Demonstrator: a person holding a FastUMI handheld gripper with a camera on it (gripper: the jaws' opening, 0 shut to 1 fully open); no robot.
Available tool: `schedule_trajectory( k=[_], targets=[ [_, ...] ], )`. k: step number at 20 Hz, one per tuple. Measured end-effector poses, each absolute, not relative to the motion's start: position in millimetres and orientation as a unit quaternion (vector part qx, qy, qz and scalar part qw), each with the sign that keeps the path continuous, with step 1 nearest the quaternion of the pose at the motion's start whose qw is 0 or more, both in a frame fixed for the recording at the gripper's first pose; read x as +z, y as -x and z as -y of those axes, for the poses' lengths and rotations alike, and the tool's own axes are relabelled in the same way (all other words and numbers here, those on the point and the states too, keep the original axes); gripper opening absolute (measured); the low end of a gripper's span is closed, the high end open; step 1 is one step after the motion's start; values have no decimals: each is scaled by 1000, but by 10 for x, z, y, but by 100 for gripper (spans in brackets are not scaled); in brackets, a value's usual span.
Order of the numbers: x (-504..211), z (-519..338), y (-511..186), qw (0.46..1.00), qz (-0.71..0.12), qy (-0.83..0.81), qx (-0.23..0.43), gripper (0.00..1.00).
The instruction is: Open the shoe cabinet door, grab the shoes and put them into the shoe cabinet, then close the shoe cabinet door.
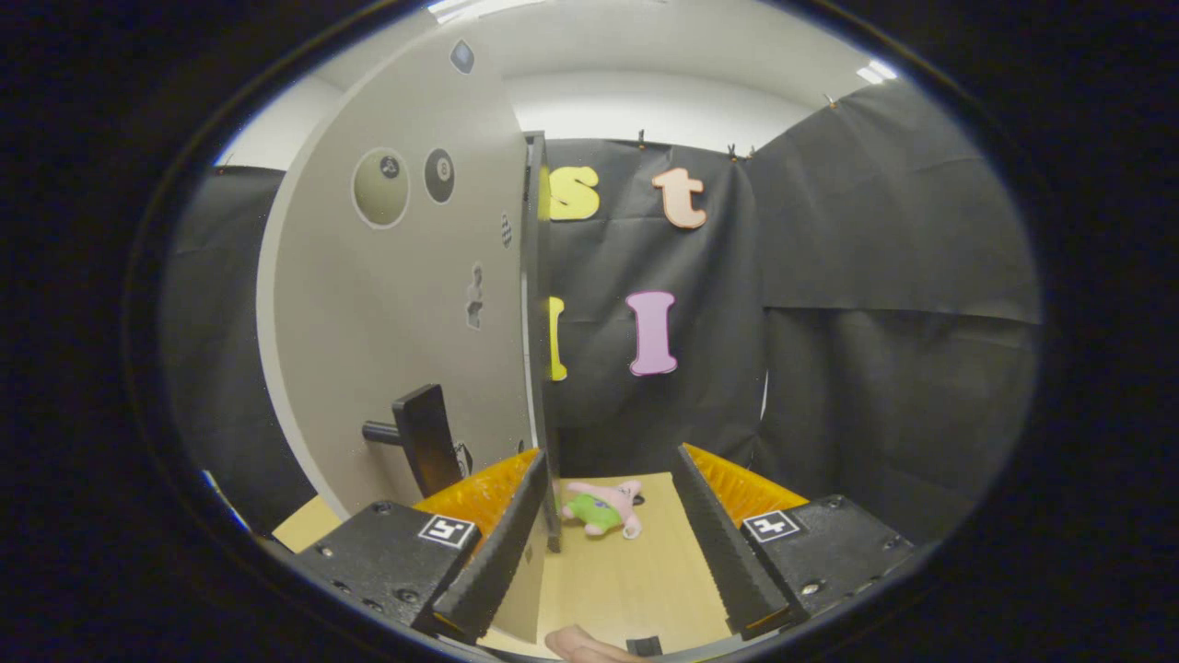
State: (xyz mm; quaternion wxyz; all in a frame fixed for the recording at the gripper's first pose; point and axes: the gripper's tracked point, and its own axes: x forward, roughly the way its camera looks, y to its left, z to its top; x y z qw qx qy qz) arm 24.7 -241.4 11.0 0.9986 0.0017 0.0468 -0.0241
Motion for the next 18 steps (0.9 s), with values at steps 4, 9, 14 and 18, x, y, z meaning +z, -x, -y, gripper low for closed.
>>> schedule_trajectory(
  k=[4, 9, 14, 18],
  targets=[
    [94, 2067, -236, 999, -31, -1, -13, 91],
    [31, 1545, -325, 999, -40, -13, 20, 91],
    [24, 1075, -485, 998, -37, -15, 39, 91],
    [-23, 573, -717, 998, -26, -18, 57, 92]
  ],
)
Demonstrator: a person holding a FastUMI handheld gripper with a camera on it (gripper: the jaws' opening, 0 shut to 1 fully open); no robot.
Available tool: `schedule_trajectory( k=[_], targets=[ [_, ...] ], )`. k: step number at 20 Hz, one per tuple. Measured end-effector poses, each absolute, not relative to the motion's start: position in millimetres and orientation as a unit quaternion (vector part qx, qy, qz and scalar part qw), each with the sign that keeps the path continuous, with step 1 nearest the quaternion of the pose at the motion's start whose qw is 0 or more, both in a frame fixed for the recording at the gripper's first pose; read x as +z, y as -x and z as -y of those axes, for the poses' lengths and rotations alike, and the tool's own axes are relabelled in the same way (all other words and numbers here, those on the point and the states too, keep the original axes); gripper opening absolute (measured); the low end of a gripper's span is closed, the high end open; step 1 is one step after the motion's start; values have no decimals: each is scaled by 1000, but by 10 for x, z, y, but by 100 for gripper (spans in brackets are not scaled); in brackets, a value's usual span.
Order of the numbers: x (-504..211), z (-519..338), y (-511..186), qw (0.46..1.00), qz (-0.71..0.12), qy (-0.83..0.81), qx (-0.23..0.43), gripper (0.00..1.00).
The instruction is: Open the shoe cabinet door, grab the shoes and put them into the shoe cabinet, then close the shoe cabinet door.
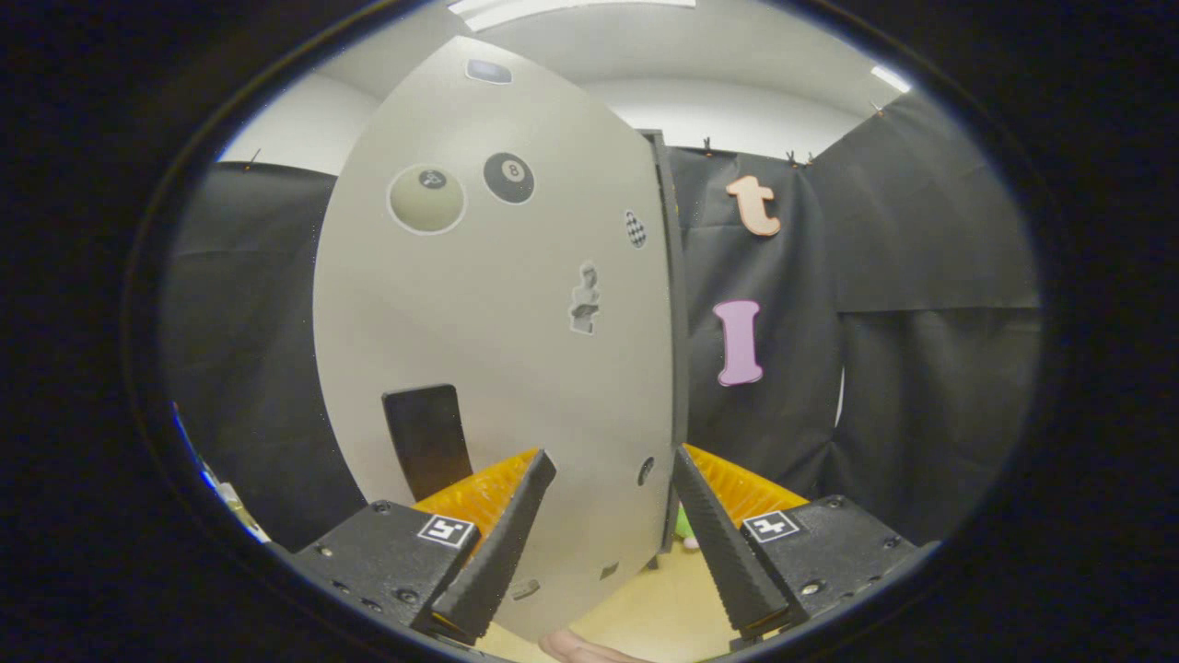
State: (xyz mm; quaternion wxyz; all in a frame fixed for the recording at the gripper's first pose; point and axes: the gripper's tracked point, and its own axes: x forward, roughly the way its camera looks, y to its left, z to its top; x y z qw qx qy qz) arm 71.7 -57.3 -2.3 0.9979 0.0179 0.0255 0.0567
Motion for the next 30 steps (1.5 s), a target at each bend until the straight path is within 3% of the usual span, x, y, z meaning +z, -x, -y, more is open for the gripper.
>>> schedule_trajectory(
  k=[9, 18, 24, 30],
  targets=[
    [-193, -134, -894, 999, -12, 15, 47, 98],
    [-153, -376, -359, 998, 10, 15, 66, 98],
    [-613, -429, 43, 997, -31, -21, 72, 98],
    [-840, -145, 542, 997, 8, -32, 67, 98]
  ],
)
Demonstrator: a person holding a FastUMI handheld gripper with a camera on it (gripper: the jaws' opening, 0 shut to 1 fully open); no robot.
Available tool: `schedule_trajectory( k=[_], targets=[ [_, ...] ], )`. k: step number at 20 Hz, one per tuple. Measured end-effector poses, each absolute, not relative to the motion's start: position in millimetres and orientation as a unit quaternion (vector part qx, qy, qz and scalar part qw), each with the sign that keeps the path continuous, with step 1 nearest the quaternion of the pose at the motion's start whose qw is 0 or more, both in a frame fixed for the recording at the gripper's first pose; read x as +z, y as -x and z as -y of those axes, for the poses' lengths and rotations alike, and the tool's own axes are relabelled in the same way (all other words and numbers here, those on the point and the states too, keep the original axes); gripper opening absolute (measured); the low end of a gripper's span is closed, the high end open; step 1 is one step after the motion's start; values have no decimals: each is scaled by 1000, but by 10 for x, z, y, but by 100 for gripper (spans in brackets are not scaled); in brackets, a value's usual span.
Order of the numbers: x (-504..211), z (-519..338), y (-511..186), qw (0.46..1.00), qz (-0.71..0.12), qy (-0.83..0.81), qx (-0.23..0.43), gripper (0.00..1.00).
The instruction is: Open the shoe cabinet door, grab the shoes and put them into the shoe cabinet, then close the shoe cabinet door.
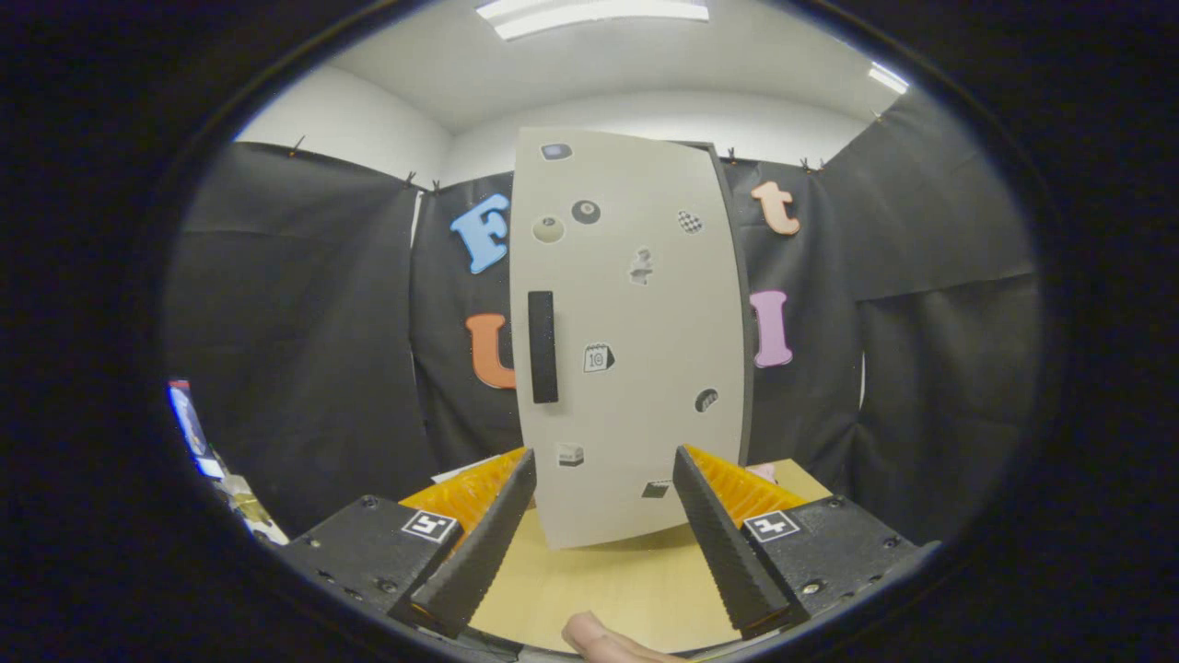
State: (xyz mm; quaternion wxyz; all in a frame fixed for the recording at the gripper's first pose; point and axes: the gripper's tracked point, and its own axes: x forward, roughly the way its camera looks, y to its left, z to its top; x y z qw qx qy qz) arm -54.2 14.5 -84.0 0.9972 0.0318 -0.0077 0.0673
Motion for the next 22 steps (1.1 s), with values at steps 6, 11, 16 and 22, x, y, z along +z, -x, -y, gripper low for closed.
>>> schedule_trajectory(
  k=[6, 11, 16, 22],
  targets=[
    [-1167, 44, 967, 997, 2, -39, 67, 96],
    [-1130, 388, 1087, 999, 34, -15, 38, 96],
    [-1190, 627, 1157, 999, 44, -19, 18, 96],
    [-1268, 702, 1135, 999, 46, -19, 13, 95]
  ],
)
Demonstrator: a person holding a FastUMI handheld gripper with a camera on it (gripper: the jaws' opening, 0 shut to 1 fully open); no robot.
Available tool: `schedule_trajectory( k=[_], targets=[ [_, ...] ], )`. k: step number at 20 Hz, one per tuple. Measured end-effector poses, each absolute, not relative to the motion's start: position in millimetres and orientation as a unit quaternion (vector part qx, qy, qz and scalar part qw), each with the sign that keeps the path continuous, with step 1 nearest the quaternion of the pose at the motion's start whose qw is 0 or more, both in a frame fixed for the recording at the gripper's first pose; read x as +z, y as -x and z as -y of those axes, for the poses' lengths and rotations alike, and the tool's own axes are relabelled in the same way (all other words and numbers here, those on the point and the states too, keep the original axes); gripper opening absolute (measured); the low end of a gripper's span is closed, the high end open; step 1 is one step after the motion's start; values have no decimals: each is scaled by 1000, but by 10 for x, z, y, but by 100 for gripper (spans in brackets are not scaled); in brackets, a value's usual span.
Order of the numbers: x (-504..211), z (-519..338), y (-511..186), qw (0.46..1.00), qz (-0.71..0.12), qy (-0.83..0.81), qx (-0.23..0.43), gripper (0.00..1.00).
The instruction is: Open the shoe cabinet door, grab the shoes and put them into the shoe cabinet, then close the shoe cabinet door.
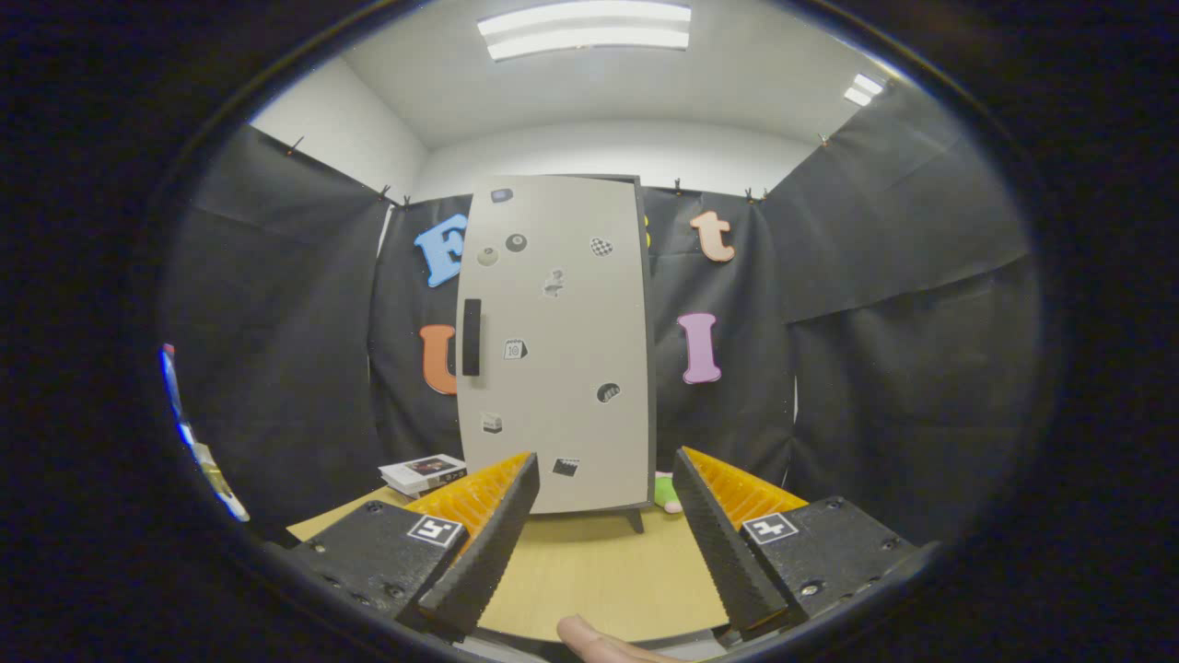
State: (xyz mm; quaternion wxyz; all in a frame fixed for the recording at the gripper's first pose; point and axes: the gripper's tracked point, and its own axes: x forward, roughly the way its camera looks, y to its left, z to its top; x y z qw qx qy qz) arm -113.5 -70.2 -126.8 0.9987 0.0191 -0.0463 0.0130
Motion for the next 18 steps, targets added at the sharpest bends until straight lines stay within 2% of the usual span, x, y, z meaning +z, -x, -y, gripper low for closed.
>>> schedule_trajectory(
  k=[5, 14, 18],
  targets=[
    [-1144, 879, 1230, 997, 73, -5, -20, 95],
    [-1247, 597, 1213, 998, 53, -6, 36, 96],
    [-1268, 652, 1206, 998, 52, -2, 33, 95]
  ],
)
